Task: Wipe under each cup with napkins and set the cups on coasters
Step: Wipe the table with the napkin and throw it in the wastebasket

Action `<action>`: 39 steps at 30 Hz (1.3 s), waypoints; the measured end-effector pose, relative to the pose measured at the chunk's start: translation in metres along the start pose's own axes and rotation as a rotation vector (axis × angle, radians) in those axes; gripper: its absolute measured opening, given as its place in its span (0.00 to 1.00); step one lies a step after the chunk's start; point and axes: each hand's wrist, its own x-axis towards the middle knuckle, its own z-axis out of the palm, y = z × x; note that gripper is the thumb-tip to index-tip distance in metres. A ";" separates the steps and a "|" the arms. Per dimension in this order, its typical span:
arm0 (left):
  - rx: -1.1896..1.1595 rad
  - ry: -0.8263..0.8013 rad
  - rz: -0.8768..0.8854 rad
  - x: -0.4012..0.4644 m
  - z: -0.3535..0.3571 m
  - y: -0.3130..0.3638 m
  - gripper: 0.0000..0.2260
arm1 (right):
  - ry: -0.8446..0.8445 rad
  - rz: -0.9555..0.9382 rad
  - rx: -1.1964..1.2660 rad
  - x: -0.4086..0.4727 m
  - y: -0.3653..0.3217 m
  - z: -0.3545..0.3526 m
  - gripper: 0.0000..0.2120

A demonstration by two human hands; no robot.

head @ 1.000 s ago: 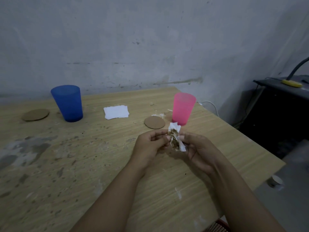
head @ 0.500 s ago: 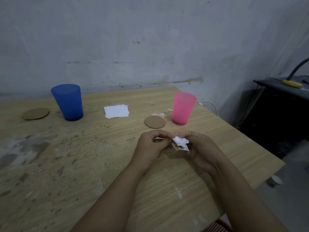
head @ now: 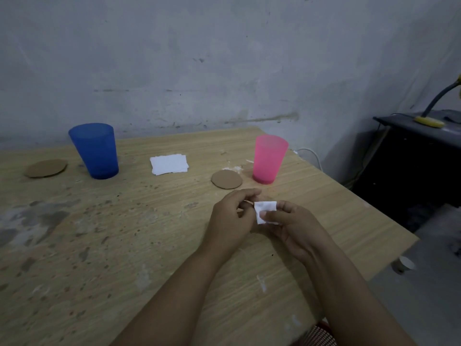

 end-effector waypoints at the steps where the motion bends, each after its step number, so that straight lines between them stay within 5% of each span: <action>1: -0.017 -0.007 -0.022 0.000 0.001 -0.001 0.15 | 0.005 -0.020 -0.018 -0.001 0.000 -0.001 0.15; 7: -0.233 -0.005 -0.079 0.003 0.002 0.000 0.11 | -0.037 -0.062 0.173 -0.009 -0.002 0.000 0.14; 10: -0.134 -0.012 -0.048 0.002 0.004 -0.004 0.12 | 0.093 -0.087 0.167 -0.005 -0.005 -0.007 0.07; 17: 0.339 -0.014 0.131 0.006 0.003 -0.014 0.14 | 0.598 -0.550 -1.030 0.049 -0.038 -0.052 0.08; 23: 0.405 0.024 0.055 0.010 0.000 -0.020 0.13 | 0.388 -0.402 -1.646 0.080 -0.030 -0.053 0.12; 28: 0.572 -0.041 0.015 0.011 -0.006 -0.020 0.17 | 0.252 -0.404 -1.708 0.053 -0.026 -0.033 0.15; 34: 0.976 -0.323 -0.024 0.013 -0.002 -0.026 0.26 | 0.009 -0.572 -1.712 0.002 -0.012 -0.032 0.17; 39: 0.871 -0.288 -0.027 0.011 -0.005 -0.027 0.23 | 0.164 -0.398 -1.725 0.020 -0.020 -0.039 0.16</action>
